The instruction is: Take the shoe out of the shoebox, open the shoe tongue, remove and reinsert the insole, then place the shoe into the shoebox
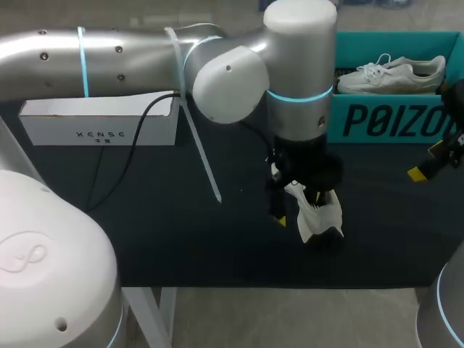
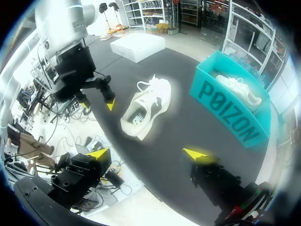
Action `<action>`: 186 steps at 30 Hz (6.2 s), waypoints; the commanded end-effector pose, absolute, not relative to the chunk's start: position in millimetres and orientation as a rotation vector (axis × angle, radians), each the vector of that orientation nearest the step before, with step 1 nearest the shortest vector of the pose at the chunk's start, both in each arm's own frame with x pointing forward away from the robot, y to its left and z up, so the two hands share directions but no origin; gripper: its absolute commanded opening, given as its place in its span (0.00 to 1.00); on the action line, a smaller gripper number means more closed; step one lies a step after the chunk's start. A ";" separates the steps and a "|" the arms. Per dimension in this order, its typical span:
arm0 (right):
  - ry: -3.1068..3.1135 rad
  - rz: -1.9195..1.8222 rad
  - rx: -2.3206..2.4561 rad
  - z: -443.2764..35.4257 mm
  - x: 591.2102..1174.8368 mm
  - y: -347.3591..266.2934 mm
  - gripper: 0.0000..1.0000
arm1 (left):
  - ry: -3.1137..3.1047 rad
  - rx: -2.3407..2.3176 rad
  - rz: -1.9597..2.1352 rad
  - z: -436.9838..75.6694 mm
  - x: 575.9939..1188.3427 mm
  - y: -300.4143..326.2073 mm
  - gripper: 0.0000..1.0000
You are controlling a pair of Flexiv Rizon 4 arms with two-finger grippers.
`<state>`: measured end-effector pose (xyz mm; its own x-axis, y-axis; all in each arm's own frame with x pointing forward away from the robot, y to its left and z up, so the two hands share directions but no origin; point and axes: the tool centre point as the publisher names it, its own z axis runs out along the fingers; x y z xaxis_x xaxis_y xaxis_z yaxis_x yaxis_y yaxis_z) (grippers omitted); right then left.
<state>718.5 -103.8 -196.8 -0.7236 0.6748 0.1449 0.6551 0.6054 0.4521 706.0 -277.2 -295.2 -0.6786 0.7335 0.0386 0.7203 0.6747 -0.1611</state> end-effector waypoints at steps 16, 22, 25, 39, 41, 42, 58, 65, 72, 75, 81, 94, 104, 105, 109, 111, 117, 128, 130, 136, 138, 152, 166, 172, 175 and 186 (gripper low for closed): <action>2.776 0.756 1.152 -197.7 717.3 -103.7 1.00 | -3.132 0.011 0.151 -295.2 672.1 -250.3 1.00; 2.776 0.756 1.152 -197.7 717.3 -103.7 1.00 | -3.132 0.011 0.151 -295.2 672.1 -250.3 1.00; 2.776 0.756 1.152 -197.7 717.3 -103.7 1.00 | -3.132 0.011 0.151 -295.2 672.1 -250.3 1.00; 2.776 0.756 1.152 -197.7 717.3 -103.7 1.00 | -3.098 0.458 0.169 -304.5 689.7 -263.9 1.00; 2.776 0.756 1.152 -197.7 717.3 -103.7 1.00 | -3.099 0.525 0.126 -308.2 692.1 -269.9 1.00; 2.776 0.756 1.152 -197.7 717.3 -103.7 1.00 | -3.094 0.533 0.126 -309.7 693.2 -273.6 1.00; 2.776 0.756 1.152 -197.7 717.3 -103.7 1.00 | -3.029 0.554 0.094 -330.2 713.0 -340.3 1.00; 2.776 0.756 1.152 -197.7 717.3 -103.7 1.00 | -2.989 0.583 0.080 -348.3 721.8 -356.9 1.00; 2.776 0.756 1.152 -197.7 717.3 -103.7 1.00 | -2.963 0.613 0.031 -354.2 719.9 -357.8 1.00; 2.776 0.756 1.152 -197.7 717.3 -103.7 1.00 | -2.955 0.628 0.020 -355.5 721.7 -354.6 1.00; 2.776 0.756 1.152 -197.7 717.3 -103.7 1.00 | -2.951 0.611 0.007 -356.6 723.7 -355.9 1.00; 2.776 0.756 1.152 -197.7 717.3 -103.7 1.00 | -2.947 0.580 -0.053 -356.9 724.3 -356.6 1.00; 2.776 0.756 1.152 -197.7 717.3 -103.7 1.00 | -2.955 0.583 -0.079 -350.9 720.0 -355.9 1.00; 2.776 0.756 1.152 -197.7 717.3 -103.7 1.00 | -2.955 0.583 -0.081 -351.0 720.1 -355.3 1.00; 2.776 0.756 1.152 -197.7 717.3 -103.7 1.00 | -2.951 0.578 -0.089 -351.5 720.1 -354.4 0.70; 2.776 0.756 1.152 -197.7 717.3 -103.7 1.00 | -2.951 0.577 -0.091 -351.5 718.8 -354.3 0.44; 2.776 0.756 1.152 -197.7 717.3 -103.7 1.00 | -2.949 0.571 -0.095 -352.7 715.7 -351.7 0.40; 2.776 0.756 1.152 -197.7 717.3 -103.7 1.00 | -2.945 0.577 -0.100 -353.3 714.8 -346.6 0.25; 2.776 0.756 1.152 -197.7 717.3 -103.7 1.00 | -2.944 0.578 -0.101 -353.8 714.4 -345.4 0.18; 2.776 0.756 1.152 -197.7 717.3 -103.7 1.00 | -2.936 0.583 -0.100 -356.1 714.0 -342.2 0.00; 2.776 0.756 1.152 -197.7 717.3 -103.7 1.00 | -2.936 0.583 -0.098 -355.4 713.4 -340.6 0.00; 2.776 0.756 1.152 -197.7 717.3 -103.7 1.00 | -2.998 0.399 -0.060 -318.9 702.7 -290.9 0.00; 2.776 0.756 1.152 -197.7 717.3 -103.7 1.00 | -3.024 -0.059 0.049 -273.5 699.9 -185.9 0.00; 2.776 0.756 1.152 -197.7 717.3 -103.7 1.00 | -3.008 -0.172 0.055 -267.0 702.5 -147.5 0.00; 2.776 0.756 1.152 -197.7 717.3 -103.7 1.00 | -2.999 -0.203 0.029 -265.1 704.4 -134.8 0.00; 2.776 0.756 1.152 -197.7 717.3 -103.7 1.00 | -2.997 -0.199 0.045 -263.7 706.8 -126.5 0.00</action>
<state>718.4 -103.7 -196.8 -0.7237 0.6747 0.1449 0.6550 0.6055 0.4521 708.0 -134.0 -265.3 -0.9811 0.1325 0.1408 0.1344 0.9909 0.0045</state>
